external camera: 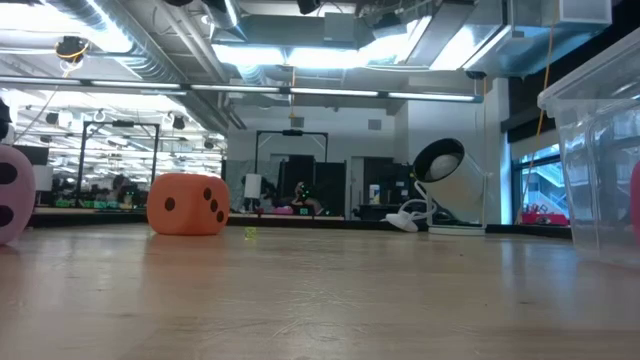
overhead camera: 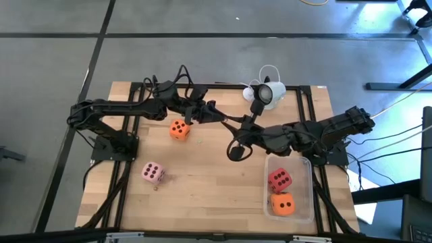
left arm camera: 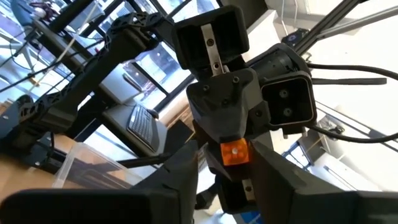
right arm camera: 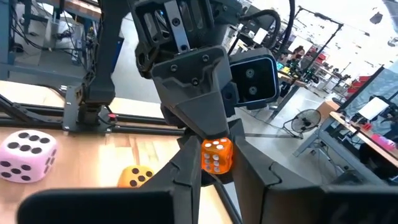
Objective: Pick & Place Dice
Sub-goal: Put the small orange die into the transparent bin
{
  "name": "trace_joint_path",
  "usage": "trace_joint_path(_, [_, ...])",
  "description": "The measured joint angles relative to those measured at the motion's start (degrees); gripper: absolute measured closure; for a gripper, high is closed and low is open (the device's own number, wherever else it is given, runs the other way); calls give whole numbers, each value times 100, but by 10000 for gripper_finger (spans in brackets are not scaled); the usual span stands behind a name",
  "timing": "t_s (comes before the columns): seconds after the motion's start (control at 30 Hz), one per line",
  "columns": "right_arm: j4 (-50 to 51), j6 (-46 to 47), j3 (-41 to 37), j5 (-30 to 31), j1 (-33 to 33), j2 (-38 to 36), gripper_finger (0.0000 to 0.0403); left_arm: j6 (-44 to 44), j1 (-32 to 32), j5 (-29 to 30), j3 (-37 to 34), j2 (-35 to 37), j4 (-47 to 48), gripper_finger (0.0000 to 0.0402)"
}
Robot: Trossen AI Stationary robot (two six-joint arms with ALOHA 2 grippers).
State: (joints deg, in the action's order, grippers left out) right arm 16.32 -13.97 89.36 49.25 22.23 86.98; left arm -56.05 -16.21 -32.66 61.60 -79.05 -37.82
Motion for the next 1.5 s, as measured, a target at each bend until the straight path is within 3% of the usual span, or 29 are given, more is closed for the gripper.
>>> trace_joint_path(0.27, [32, 147, 2, 648, 386, -64, 356, -165, -157, -594, -13, 30, 27, 243])
trace_joint_path(0.63, [2020, 3138, 7, 880, 714, -770, 356, -93, -735, -1375, -11, 261, 27, 257])
trace_joint_path(0.73, [2642, 3853, 7, 656, 800, -924, 356, -142, -911, -1532, -11, 300, 43, 261])
trace_joint_path(0.9, [3890, 5515, 7, -413, 898, -1085, 356, -210, -1250, -2092, -11, 315, 153, 267])
trace_joint_path(1.07, [5474, 7691, 7, -1350, 988, -1126, 356, -84, -1835, -2478, -7, 308, 1619, 281])
trace_joint_path(1.23, [6479, 9074, 7, -2033, 1246, -1123, 356, 1196, -2452, -2502, -7, 315, 3598, 301])
trace_joint_path(1.5, [7077, 10420, 7, -2695, 1952, -1123, 356, 3522, -3379, -1228, 69, 311, 6800, 335])
